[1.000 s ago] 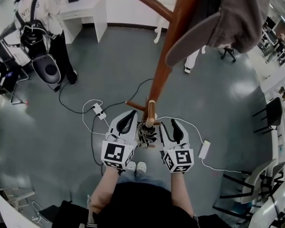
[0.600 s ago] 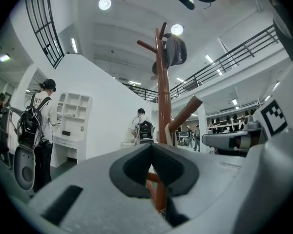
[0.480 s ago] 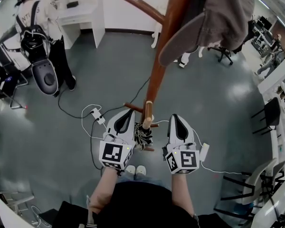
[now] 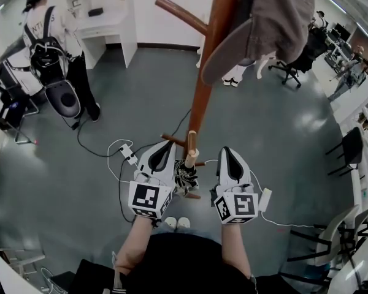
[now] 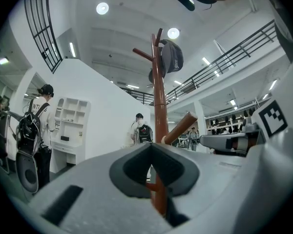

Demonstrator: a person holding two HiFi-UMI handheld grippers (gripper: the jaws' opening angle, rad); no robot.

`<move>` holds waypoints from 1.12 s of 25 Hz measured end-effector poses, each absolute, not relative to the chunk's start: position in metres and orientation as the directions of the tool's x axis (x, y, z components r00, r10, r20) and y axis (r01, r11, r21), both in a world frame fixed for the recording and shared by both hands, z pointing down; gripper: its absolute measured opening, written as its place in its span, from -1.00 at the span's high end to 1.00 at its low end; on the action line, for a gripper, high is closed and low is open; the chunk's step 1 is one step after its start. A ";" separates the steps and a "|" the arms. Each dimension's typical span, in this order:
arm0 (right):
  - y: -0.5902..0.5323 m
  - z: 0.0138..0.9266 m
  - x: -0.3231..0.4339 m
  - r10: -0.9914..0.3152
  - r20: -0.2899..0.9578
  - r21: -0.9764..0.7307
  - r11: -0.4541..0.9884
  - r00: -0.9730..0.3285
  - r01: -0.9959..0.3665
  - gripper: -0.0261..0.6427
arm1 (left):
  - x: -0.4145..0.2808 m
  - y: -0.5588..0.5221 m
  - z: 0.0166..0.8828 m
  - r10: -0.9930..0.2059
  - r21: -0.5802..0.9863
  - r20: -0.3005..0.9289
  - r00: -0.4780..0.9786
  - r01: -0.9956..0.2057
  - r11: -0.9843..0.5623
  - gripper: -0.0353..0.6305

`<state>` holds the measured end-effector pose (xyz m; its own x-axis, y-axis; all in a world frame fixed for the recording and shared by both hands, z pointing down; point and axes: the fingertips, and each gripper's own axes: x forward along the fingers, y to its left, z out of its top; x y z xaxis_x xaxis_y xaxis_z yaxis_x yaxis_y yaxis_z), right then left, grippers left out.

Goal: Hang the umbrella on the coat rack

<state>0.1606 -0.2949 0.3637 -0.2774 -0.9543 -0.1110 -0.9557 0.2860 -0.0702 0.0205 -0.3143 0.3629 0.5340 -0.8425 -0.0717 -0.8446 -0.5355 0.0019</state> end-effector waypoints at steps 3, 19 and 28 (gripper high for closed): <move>-0.297 0.363 0.157 -0.953 -0.113 -0.071 0.289 -0.280 -0.955 0.90 | 0.018 -0.315 0.359 -0.842 -0.005 -0.081 0.534 -0.845 -0.535 0.88; -0.299 0.364 0.160 -0.949 -0.101 -0.057 0.306 -0.300 -0.950 0.90 | 0.024 -0.315 0.362 -0.842 0.001 -0.068 0.535 -0.844 -0.537 0.88; -0.302 0.369 0.160 -0.949 -0.093 -0.049 0.307 -0.302 -0.950 0.90 | 0.025 -0.318 0.366 -0.839 0.000 -0.063 0.541 -0.840 -0.542 0.88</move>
